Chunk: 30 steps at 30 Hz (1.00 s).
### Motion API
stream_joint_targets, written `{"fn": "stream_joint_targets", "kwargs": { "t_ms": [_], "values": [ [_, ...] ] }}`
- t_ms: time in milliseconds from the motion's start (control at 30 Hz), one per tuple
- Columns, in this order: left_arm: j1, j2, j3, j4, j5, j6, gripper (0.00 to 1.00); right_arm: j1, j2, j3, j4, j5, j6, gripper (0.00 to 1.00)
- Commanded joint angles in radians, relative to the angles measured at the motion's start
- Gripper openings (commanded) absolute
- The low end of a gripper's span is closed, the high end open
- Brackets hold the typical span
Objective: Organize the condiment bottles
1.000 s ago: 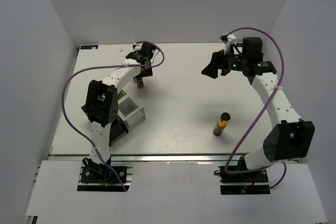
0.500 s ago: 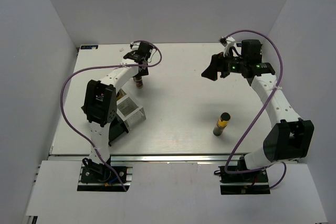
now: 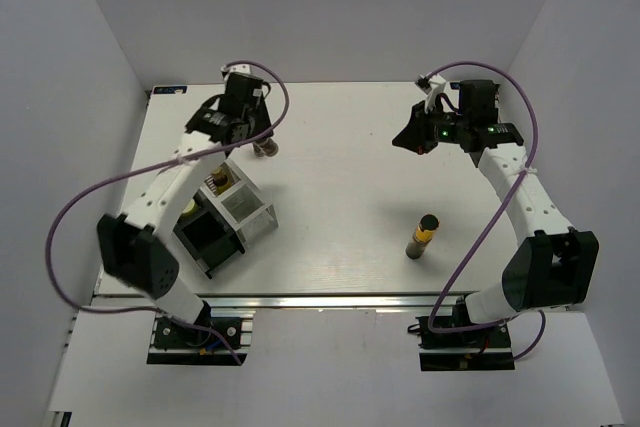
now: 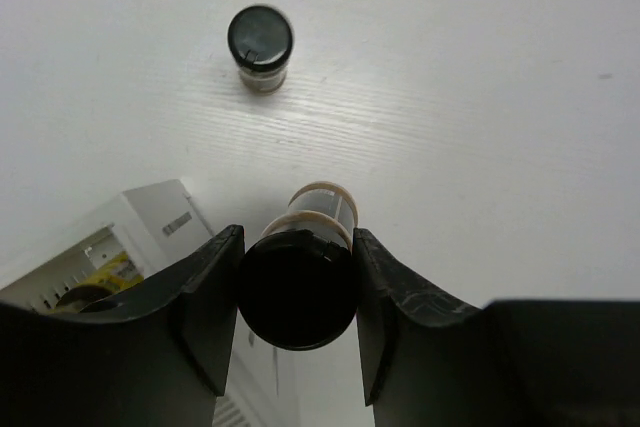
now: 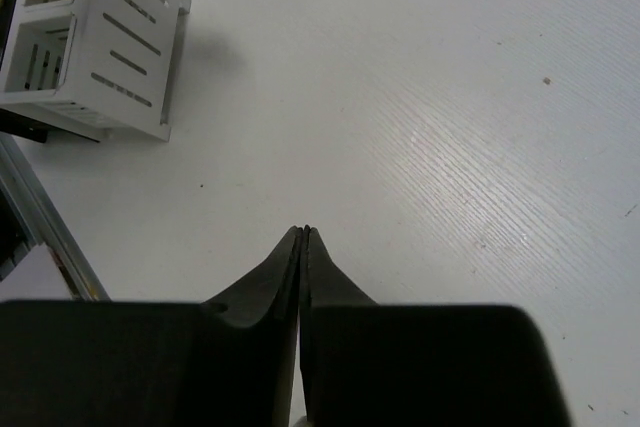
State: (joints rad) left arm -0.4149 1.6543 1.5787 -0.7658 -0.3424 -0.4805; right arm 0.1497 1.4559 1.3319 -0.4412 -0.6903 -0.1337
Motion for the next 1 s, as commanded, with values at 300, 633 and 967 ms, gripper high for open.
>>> {"fn": "stream_joint_targets", "kwargs": {
  "t_ms": [300,633,967],
  "values": [
    [-0.002,-0.382,-0.013,-0.361,-0.010,-0.101,0.00,-0.006,-0.038,-0.020,0.027,-0.021,-0.004,0.00],
    [-0.002,-0.462,-0.065,-0.609,-0.072,-0.201,0.00,0.002,-0.020,-0.017,0.036,-0.022,0.009,0.00],
    [-0.002,-0.541,-0.236,-0.645,-0.132,-0.254,0.00,0.004,-0.031,-0.034,0.024,-0.012,-0.004,0.08]
  ]
}}
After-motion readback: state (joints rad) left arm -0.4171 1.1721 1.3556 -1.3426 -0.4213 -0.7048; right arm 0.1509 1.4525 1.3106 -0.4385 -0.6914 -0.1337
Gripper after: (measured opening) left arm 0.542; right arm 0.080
